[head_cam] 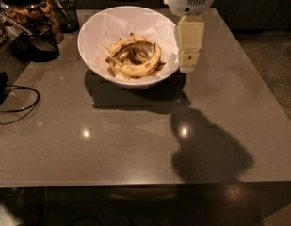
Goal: Pick banana from white bowl
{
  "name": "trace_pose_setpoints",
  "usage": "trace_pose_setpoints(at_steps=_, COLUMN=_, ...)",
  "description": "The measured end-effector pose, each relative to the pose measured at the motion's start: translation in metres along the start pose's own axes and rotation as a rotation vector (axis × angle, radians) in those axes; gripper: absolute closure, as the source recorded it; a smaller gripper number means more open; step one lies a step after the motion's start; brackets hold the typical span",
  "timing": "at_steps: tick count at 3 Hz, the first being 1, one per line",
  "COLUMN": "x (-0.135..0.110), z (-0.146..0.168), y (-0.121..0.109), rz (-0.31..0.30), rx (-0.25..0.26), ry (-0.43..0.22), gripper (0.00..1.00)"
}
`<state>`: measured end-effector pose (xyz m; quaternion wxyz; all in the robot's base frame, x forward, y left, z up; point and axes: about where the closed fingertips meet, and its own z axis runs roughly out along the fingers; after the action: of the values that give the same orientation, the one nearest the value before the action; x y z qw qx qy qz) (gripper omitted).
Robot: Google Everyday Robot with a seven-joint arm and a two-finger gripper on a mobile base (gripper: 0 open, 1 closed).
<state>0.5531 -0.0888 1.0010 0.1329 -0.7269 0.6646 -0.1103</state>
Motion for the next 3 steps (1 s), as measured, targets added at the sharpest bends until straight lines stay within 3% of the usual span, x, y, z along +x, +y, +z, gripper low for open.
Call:
trace_pose_setpoints(at_steps=1, x=-0.003, z=0.001, y=-0.004, rz=0.0, rx=0.017, ry=-0.01, gripper=0.0)
trace_pose_setpoints(at_steps=3, x=-0.013, z=0.015, y=-0.033, rz=-0.015, rx=0.033, ry=-0.104, gripper=0.0)
